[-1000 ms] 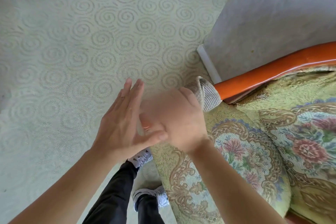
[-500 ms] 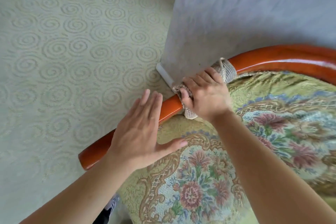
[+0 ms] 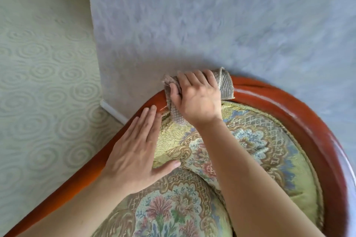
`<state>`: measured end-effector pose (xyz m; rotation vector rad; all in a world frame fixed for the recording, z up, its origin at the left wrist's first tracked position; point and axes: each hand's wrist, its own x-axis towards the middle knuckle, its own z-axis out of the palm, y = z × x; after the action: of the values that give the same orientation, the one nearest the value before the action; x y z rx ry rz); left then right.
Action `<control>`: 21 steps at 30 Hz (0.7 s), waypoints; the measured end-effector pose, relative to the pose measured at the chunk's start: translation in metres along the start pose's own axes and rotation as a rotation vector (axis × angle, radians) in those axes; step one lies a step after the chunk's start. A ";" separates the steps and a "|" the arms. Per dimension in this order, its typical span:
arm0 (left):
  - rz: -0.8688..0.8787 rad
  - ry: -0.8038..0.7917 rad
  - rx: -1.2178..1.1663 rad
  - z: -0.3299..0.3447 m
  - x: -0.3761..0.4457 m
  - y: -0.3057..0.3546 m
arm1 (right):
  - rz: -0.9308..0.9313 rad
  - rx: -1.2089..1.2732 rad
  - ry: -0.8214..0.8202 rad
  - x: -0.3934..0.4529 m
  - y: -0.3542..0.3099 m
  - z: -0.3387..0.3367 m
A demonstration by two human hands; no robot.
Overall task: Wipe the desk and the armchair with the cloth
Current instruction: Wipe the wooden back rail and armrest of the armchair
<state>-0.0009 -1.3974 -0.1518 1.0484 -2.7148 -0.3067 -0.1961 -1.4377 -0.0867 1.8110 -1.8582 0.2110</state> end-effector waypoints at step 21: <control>0.570 0.032 -0.095 -0.017 0.129 0.119 | 0.520 -0.283 0.196 -0.127 0.171 -0.069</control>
<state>-0.1649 -1.4003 -0.0874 0.2249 -2.7880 -0.3055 -0.3479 -1.2792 -0.0457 1.0602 -2.0599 0.2821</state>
